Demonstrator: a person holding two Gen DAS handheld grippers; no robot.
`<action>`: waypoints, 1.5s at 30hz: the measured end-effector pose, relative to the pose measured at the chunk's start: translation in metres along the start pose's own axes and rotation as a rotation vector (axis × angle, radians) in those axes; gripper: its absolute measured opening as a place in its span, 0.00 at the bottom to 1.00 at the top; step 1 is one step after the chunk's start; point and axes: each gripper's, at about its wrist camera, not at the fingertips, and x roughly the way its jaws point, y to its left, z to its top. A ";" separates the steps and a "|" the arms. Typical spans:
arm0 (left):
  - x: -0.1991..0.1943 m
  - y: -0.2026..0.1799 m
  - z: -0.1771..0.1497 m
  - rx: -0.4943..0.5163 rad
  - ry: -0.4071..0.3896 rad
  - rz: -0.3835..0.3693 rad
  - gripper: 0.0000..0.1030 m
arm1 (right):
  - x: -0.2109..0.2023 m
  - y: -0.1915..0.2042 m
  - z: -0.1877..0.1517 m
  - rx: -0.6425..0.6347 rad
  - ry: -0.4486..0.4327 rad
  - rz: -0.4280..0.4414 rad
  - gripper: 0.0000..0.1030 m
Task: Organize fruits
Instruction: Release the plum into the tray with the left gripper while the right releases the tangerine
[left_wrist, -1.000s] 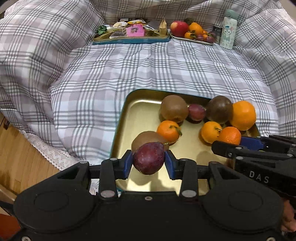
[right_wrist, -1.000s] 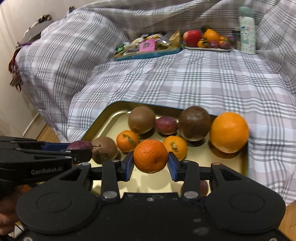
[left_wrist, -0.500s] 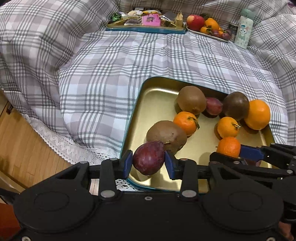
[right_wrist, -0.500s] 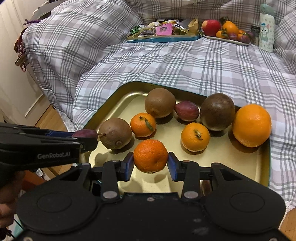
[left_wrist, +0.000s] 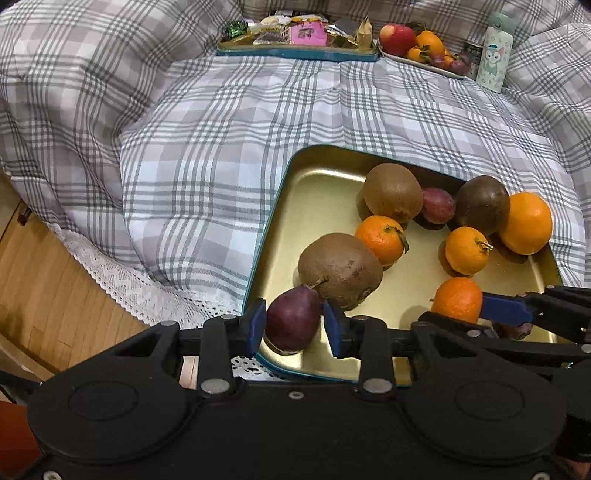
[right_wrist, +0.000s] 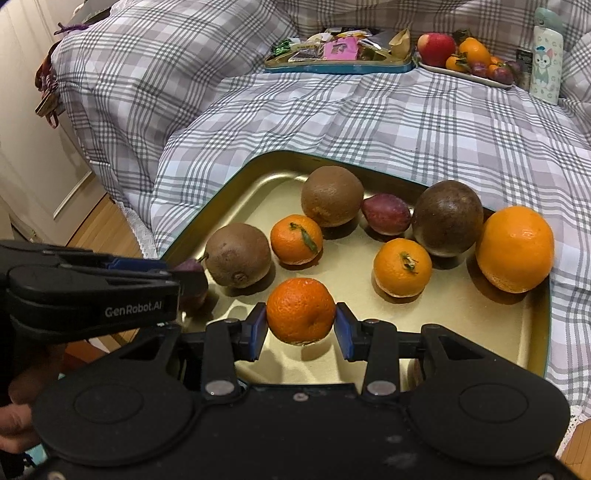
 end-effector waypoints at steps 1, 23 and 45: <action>-0.001 0.000 0.000 -0.001 -0.003 -0.001 0.41 | 0.000 0.001 0.000 -0.003 0.001 0.002 0.40; -0.011 -0.005 0.004 -0.009 0.009 0.029 0.41 | -0.010 0.001 0.004 -0.025 -0.015 -0.011 0.40; -0.032 -0.042 -0.002 0.098 0.028 -0.032 0.41 | -0.062 -0.022 -0.018 0.095 -0.007 -0.081 0.40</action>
